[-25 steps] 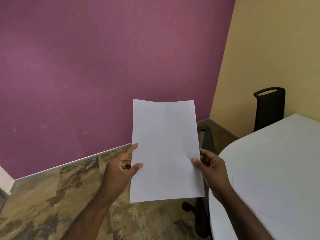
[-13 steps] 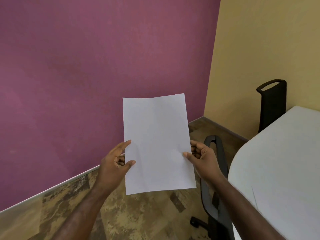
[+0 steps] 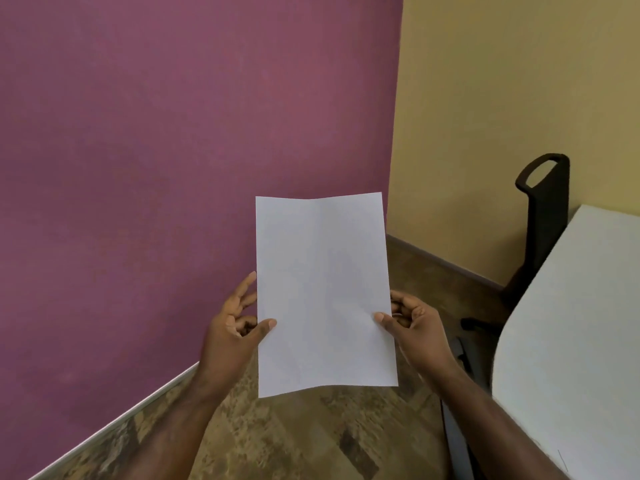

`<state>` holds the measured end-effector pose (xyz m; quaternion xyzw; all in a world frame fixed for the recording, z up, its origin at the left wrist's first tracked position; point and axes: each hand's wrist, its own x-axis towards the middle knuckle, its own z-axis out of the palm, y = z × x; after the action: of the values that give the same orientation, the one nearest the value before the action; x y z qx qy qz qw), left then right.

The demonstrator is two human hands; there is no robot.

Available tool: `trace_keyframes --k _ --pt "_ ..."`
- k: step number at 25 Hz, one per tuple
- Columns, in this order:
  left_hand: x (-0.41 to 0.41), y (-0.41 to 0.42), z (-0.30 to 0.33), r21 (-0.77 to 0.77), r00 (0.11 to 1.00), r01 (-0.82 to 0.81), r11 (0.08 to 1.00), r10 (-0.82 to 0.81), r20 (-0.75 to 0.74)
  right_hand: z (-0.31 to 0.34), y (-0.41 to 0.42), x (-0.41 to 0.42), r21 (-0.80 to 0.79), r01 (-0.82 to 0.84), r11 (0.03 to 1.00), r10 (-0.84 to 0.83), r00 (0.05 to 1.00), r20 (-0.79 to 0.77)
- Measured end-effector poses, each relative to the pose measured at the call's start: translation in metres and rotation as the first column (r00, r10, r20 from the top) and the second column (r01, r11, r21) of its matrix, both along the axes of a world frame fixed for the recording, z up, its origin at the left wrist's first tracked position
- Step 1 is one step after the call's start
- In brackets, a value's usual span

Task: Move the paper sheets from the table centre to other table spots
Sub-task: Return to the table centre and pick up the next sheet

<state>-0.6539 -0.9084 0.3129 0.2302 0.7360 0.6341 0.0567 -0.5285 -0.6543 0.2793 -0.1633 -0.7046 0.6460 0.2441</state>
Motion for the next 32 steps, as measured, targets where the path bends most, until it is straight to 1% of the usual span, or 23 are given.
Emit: trace_keyframes --k 3,7,9,13,15,20,22,27,32 --pt "-0.065 0.039 -0.006 0.031 0.995 0.084 0.996 -0.085 0.048 -0.008 0.023 -0.04 -0.007 0.091 0.996 -0.091 0.996 0.005" --pt "-0.152 0.095 -0.015 0.099 0.963 0.205 0.974 -0.218 0.159 -0.017 0.049 -0.09 -0.128 0.247 0.961 -0.247 0.969 0.017" --pt "-0.188 0.124 -0.019 0.084 0.944 0.277 0.957 -0.287 0.163 -0.021 0.062 -0.111 -0.156 0.327 0.932 -0.324 0.945 0.044" --pt "-0.243 0.196 -0.028 0.077 0.898 0.395 0.916 -0.402 0.177 -0.023 0.104 -0.14 -0.163 0.446 0.88 -0.44 0.895 0.077" --pt "-0.267 0.245 -0.036 0.065 0.867 0.461 0.885 -0.465 0.177 -0.028 0.136 -0.153 -0.153 0.507 0.848 -0.5 0.862 0.082" --pt "-0.312 0.385 -0.045 0.066 0.814 0.554 0.83 -0.557 0.165 -0.032 0.242 -0.18 -0.135 0.61 0.781 -0.606 0.792 0.07" --pt "-0.324 0.437 -0.042 0.077 0.794 0.577 0.813 -0.58 0.183 -0.03 0.286 -0.19 -0.138 0.643 0.754 -0.64 0.765 0.07" --pt "-0.352 0.555 -0.028 0.093 0.749 0.635 0.767 -0.64 0.17 -0.011 0.389 -0.212 -0.126 0.704 0.699 -0.703 0.709 0.06" --pt "-0.388 0.663 -0.016 0.102 0.701 0.695 0.712 -0.702 0.123 -0.002 0.475 -0.242 -0.114 0.757 0.644 -0.759 0.65 0.028"
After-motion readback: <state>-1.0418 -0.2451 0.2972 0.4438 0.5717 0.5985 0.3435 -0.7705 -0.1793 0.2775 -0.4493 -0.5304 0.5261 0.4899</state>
